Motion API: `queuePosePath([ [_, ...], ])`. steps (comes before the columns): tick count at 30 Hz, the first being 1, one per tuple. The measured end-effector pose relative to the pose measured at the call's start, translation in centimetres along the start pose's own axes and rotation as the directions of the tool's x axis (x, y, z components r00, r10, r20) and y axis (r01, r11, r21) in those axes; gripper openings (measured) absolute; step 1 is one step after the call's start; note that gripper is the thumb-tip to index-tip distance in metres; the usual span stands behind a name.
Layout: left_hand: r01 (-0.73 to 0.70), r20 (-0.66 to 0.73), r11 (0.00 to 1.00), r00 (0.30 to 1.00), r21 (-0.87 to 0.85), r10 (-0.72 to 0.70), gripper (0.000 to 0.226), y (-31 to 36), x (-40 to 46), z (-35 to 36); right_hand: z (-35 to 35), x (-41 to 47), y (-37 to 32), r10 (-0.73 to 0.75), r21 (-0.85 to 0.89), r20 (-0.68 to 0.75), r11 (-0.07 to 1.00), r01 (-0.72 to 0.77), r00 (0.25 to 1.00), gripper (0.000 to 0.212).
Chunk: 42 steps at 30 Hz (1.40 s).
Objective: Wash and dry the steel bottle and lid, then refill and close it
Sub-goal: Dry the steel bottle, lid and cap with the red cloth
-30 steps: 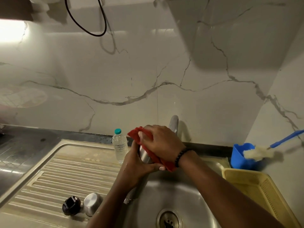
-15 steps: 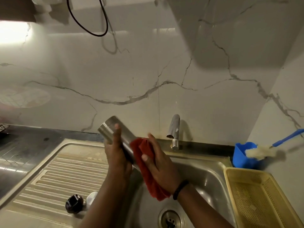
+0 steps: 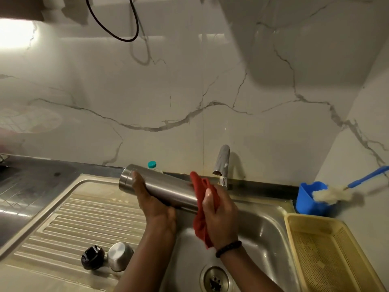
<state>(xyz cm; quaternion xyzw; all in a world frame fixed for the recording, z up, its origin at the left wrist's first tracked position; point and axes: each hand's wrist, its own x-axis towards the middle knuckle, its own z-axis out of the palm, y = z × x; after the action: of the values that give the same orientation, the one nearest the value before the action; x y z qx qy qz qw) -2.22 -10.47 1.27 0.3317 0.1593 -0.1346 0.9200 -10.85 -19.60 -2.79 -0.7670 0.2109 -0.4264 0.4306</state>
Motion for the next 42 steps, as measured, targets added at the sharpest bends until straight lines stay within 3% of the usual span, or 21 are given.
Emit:
queuePosePath([
  [2, -0.039, 0.013, 0.999, 0.999, -0.013, 0.039, 0.064, -0.3, -0.1, 0.0, 0.0, 0.4, -0.9, 0.293, 0.116, 0.021, 0.949, -0.294, 0.956, 0.053],
  [4, -0.031, 0.019, 0.998, 0.999, -0.050, 0.032, 0.065, -0.7, 0.0, -0.3, -0.1, 0.5, -1.2, 0.373, 0.157, 0.053, 0.913, -0.377, 0.926, 0.038],
  [5, -0.016, 0.020, 0.998, 1.000, -0.067, 0.018, 0.068, -0.9, 0.1, -0.5, -0.2, 0.3, -1.7, 0.339, 0.207, 0.064, 0.915, -0.345, 0.938, 0.032],
  [6, 0.010, 0.016, 0.997, 1.000, -0.080, -0.008, 0.070, -1.0, 0.1, -0.5, -0.2, -0.1, -2.0, 0.252, 0.235, 0.058, 0.937, -0.258, 0.966, 0.031],
  [8, 0.077, -0.003, 0.992, 0.997, -0.098, -0.078, 0.072, -1.3, 0.4, -0.5, -0.2, -0.7, -1.3, -0.076, 0.094, -0.020, 0.993, 0.078, 0.997, 0.036],
  [10, 0.116, -0.016, 0.988, 0.993, -0.107, -0.118, 0.073, -1.7, 0.3, -0.5, -0.2, -0.5, 1.0, -0.329, -0.110, -0.002, 0.939, 0.327, 0.944, 0.048],
  [11, 0.121, -0.029, 0.986, 0.992, -0.114, -0.126, 0.072, -1.8, 0.4, -0.5, -0.2, -0.1, 1.7, -0.353, -0.146, 0.015, 0.925, 0.352, 0.935, 0.050],
  [14, 0.142, -0.061, 0.987, 0.987, -0.072, -0.147, 0.068, -2.1, 0.3, -0.8, -0.7, 0.3, 0.9, -0.190, -0.064, -0.061, 0.980, 0.186, 0.980, 0.044],
  [18, 0.176, 0.064, 0.983, 0.982, 0.058, -0.179, 0.056, -2.1, 0.3, -1.6, -1.8, 0.9, 0.5, 0.072, 0.059, -0.108, 0.996, -0.066, 0.992, 0.043],
  [20, 0.169, 0.134, 0.978, 0.974, 0.122, -0.185, 0.073, -2.1, 1.2, -2.6, -2.9, 1.4, 0.5, 0.117, 0.066, -0.099, 0.992, -0.110, 0.988, 0.038],
  [22, 0.110, 0.138, 0.960, 0.979, 0.258, -0.149, 0.111, -2.3, 1.5, -3.6, -3.9, 2.0, 0.6, 0.123, 0.047, -0.085, 0.992, -0.119, 0.989, 0.034],
  [24, -0.062, 0.122, 0.852, 0.993, 0.520, -0.002, 0.117, -2.5, 1.5, -4.8, -4.8, 2.7, 0.7, 0.102, 0.026, -0.070, 0.995, -0.100, 0.992, 0.030],
  [25, -0.185, 0.195, 0.745, 0.978, 0.641, 0.075, 0.110, -2.4, 1.5, -5.5, -5.3, 3.0, 0.8, 0.094, 0.004, -0.063, 0.996, -0.094, 0.994, 0.031],
  [27, -0.495, 0.485, 0.430, 0.863, 0.755, 0.143, 0.101, -2.3, 2.0, -6.7, -6.4, 4.0, 0.8, 0.099, -0.052, -0.047, 0.994, -0.101, 0.994, 0.031],
  [29, -0.714, 0.705, 0.052, 0.699, 0.698, 0.118, 0.097, -2.3, 2.9, -7.4, -7.8, 5.2, 0.7, 0.108, -0.088, -0.037, 0.990, -0.111, 0.993, 0.028],
  [31, -0.765, 0.805, -0.269, 0.589, 0.585, 0.076, 0.097, -2.6, 3.7, -7.4, -8.8, 6.3, 0.3, 0.095, -0.122, -0.007, 0.988, -0.095, 0.995, 0.026],
  [32, -0.768, 0.838, -0.371, 0.542, 0.522, 0.056, 0.097, -2.8, 3.7, -7.2, -9.0, 6.7, 0.2, 0.077, -0.142, -0.007, 0.987, -0.077, 0.997, 0.026],
  [35, -0.787, 0.883, -0.450, 0.469, 0.423, 0.010, 0.101, -3.5, 2.3, -5.3, -9.1, 7.4, -0.2, -0.007, -0.199, 0.003, 0.980, 0.008, 1.000, 0.036],
  [39, -0.816, 0.870, -0.357, 0.492, 0.456, -0.014, 0.085, -4.4, 0.7, -4.2, -8.9, 7.0, -0.4, -0.062, -0.222, 0.015, 0.973, 0.064, 0.998, 0.042],
  [41, -0.830, 0.861, -0.267, 0.509, 0.489, -0.006, 0.079, -4.7, 0.3, -4.4, -8.8, 7.0, 0.0, 0.094, -0.055, -0.083, 0.994, -0.099, 0.992, 0.039],
  [42, -0.829, 0.848, -0.207, 0.529, 0.519, 0.006, 0.078, -4.9, 0.3, -4.6, -8.9, 6.9, 0.1, 0.243, 0.169, -0.124, 0.961, -0.220, 0.962, 0.039],
])
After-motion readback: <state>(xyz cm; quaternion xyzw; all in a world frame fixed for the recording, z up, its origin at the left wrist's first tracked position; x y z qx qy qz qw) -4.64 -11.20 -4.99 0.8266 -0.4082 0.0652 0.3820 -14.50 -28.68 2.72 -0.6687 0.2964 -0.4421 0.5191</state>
